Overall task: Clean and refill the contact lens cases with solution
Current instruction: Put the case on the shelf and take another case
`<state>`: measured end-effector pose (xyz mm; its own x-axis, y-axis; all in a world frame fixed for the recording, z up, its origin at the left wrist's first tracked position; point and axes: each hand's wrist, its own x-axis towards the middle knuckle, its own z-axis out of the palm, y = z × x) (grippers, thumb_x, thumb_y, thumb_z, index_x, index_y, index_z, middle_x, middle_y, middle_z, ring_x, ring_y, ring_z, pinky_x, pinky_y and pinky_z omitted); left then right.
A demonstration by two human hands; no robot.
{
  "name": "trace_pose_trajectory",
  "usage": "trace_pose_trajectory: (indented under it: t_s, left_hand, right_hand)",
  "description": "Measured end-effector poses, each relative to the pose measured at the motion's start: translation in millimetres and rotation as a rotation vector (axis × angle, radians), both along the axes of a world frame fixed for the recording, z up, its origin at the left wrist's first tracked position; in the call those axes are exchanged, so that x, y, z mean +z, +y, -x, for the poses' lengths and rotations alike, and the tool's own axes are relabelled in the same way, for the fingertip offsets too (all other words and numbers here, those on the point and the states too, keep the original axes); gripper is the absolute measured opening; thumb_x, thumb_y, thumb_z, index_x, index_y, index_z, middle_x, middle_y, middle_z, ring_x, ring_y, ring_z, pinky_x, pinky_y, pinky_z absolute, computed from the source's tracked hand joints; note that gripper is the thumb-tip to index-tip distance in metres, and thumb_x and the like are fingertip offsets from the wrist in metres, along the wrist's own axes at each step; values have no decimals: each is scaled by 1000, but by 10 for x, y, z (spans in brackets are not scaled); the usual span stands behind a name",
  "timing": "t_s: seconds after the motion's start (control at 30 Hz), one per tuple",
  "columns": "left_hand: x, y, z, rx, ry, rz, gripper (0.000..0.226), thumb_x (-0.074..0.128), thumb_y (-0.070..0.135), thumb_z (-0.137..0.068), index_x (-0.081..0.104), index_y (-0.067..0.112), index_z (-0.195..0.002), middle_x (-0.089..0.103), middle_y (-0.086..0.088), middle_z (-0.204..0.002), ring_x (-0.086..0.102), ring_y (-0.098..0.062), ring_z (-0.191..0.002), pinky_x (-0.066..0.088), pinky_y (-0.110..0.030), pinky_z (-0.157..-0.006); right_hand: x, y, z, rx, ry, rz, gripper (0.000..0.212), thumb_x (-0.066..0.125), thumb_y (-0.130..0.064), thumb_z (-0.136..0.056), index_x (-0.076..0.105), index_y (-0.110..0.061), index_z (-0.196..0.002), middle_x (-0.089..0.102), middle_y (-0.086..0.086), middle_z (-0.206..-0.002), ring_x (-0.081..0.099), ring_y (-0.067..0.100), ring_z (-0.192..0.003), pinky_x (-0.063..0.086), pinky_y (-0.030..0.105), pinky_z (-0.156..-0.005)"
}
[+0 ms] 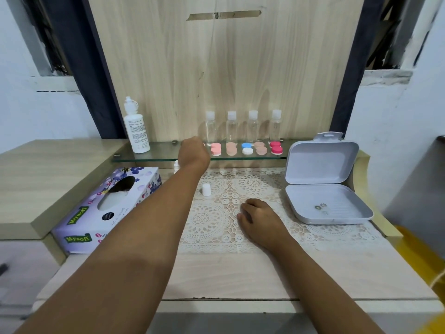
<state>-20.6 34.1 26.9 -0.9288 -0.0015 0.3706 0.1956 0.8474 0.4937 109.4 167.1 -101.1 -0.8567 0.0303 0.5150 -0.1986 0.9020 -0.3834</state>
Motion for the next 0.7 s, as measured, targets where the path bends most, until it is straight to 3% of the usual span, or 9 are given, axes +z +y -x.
trace_pose_trajectory:
  t_s: [0.13,0.4,0.53,0.7]
  left_hand:
    - [13,8,-16,-8,-11,14,19,47,1,-90,60,-6,-102,61,-22,-109,60,-32,-95,39,-30,-65]
    - [17,61,-84,-20,22,27,28,51,-1,-88,49,-6,-115,34,-22,-128,55,-37,-96,42,-32,-68]
    - [-56,107,-134,-104,116,-3,31,46,8,-90,49,-2,-119,42,-20,-121,50,-36,-102,43,-38,-71]
    - [-148,166,-132,-101,43,-43,32,50,24,-93,56,-1,-113,47,-18,-122,52,-34,-103,42,-37,-74]
  right_hand:
    - [-6,4,-8,-4,-4,0,23,53,-19,-87,49,-7,-67,50,3,-76,46,18,-72,26,24,-60]
    - [9,-9,-4,12,-2,13,23,53,-17,-86,47,-9,-65,47,2,-73,44,19,-69,30,26,-60]
    - [0,-6,3,10,8,8,23,53,-16,-85,49,-8,-64,48,3,-71,44,20,-67,34,27,-60]
    - [-2,-16,6,6,14,5,22,53,-16,-85,50,-7,-65,47,3,-71,44,20,-68,31,27,-60]
